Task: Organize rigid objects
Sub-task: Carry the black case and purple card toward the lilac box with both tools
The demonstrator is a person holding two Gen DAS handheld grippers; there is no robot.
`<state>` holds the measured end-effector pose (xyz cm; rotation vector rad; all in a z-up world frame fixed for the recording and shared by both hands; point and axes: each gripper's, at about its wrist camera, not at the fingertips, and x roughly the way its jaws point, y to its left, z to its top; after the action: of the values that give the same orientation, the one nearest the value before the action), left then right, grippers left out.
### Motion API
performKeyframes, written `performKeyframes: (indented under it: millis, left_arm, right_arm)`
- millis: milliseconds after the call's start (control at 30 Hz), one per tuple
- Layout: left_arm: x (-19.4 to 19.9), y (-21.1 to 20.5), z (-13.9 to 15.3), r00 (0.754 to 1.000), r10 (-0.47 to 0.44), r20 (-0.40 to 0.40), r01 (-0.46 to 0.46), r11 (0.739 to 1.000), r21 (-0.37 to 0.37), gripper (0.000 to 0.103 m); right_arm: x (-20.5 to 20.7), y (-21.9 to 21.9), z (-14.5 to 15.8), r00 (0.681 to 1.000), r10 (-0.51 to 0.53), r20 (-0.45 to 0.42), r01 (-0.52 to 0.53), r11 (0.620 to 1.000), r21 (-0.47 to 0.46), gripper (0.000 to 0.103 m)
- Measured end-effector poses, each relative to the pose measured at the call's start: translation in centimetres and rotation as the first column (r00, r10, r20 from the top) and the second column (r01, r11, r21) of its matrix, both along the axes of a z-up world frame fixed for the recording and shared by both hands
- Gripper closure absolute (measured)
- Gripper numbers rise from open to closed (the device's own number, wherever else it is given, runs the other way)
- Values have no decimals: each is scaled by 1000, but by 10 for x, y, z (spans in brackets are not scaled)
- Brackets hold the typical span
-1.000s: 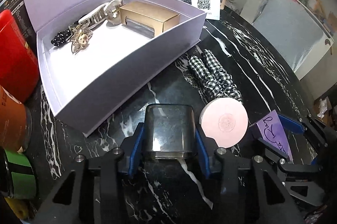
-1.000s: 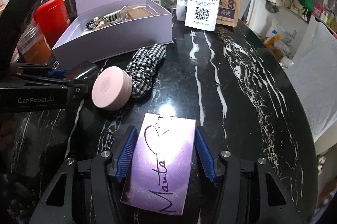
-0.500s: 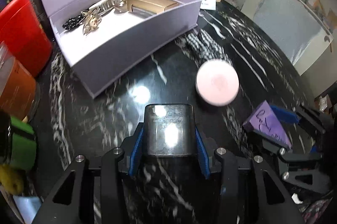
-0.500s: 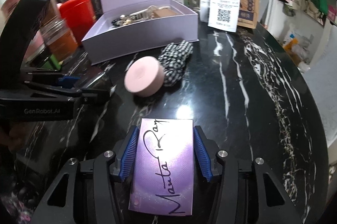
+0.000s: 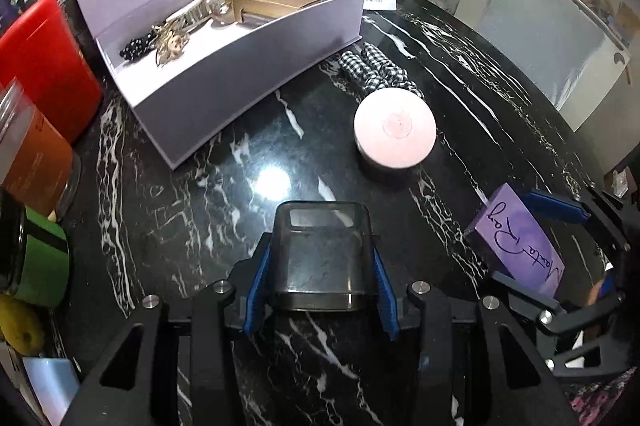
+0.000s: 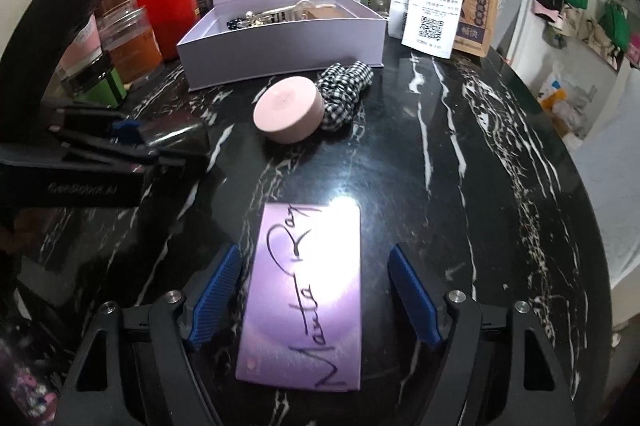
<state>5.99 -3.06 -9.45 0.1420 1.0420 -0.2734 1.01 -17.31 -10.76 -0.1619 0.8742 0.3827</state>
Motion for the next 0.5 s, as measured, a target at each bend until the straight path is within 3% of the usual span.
performKeyframes:
  millis: [133,233,500]
  left_arm:
    - [1,-2,-1,1000,-1,20,1,1000,8,58]
    - [1,-2,-1,1000,8,25,-8,1000,0,58]
    - [5,3,1,999,31,-16,-31,999,-42,59]
  right_arm:
    - [-5,-2,-1,1000,-13,19,13,1000,-19,29]
    - [-6,-5,1,999,-25,32,25,1000,-11,51]
    - [5,-6,4,1000,-16,-1,16,999,43,51]
